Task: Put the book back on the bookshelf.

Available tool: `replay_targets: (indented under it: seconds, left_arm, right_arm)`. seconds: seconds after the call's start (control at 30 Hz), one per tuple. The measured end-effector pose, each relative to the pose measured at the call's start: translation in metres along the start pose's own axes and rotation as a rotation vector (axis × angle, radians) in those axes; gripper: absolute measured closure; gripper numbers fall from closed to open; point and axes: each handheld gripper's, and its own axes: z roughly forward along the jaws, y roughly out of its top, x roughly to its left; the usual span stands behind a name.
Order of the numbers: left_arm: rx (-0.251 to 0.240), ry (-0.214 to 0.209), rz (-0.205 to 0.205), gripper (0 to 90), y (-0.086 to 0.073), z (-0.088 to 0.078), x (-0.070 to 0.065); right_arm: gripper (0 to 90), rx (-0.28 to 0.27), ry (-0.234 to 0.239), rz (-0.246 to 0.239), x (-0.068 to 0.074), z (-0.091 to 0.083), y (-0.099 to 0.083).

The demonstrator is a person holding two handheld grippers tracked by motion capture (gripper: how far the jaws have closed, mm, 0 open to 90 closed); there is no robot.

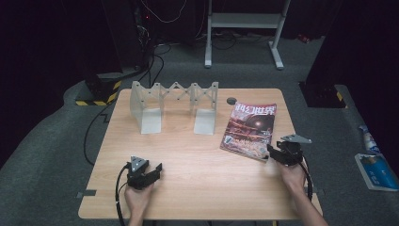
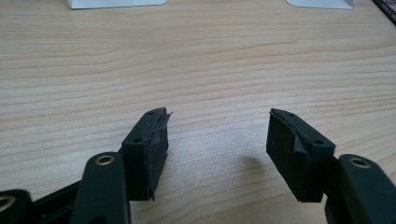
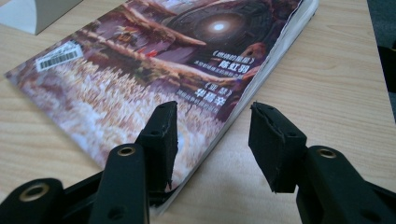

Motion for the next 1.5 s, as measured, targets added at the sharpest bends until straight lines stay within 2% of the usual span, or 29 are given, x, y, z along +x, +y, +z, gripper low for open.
replay_targets:
  seconds: [0.27, 0.37, 0.47, 0.6, 0.87, 0.97, 1.1, 1.2, 1.33, 1.5]
  left_arm:
    - [-0.003, 0.003, -0.001, 38.8, 0.000, 0.000, 0.000]
    - [-0.003, 0.004, -0.001, 38.8, 0.000, 0.000, 0.000]
    - [-0.004, 0.005, 0.001, 38.7, 0.000, 0.000, 0.000]
    - [-0.004, 0.004, 0.002, 38.7, 0.000, 0.000, 0.000]
    - [-0.004, 0.008, 0.006, 38.5, 0.000, 0.001, -0.001]
    - [-0.004, 0.014, 0.016, 38.3, -0.001, 0.001, -0.002]
    - [-0.004, 0.014, 0.016, 38.2, -0.001, 0.001, -0.002]
    - [-0.005, 0.014, 0.016, 38.1, -0.001, 0.001, -0.002]
    - [-0.005, 0.012, 0.014, 37.9, -0.001, 0.001, -0.002]
    - [-0.002, -0.007, -0.003, 38.5, 0.000, 0.001, 0.000]
  right_arm:
    - [49.9, 0.006, -0.027, 0.038, -0.004, 0.014, 0.009]
    - [50.2, -0.012, -0.045, 0.055, -0.004, 0.021, 0.014]
    - [49.8, 0.010, -0.057, 0.053, -0.003, 0.029, 0.016]
    - [48.4, 0.022, -0.074, 0.079, -0.003, 0.037, 0.020]
    - [47.8, 0.039, -0.079, 0.120, -0.006, 0.049, 0.019]
    - [47.5, 0.041, -0.072, 0.141, -0.007, 0.053, 0.018]
    - [47.3, 0.046, -0.058, 0.141, -0.006, 0.054, 0.017]
    - [44.2, 0.050, -0.040, 0.162, -0.006, 0.057, 0.016]
    - [43.7, 0.050, -0.029, 0.160, -0.007, 0.059, 0.014]
    - [43.3, 0.051, -0.032, 0.122, -0.007, 0.059, 0.014]
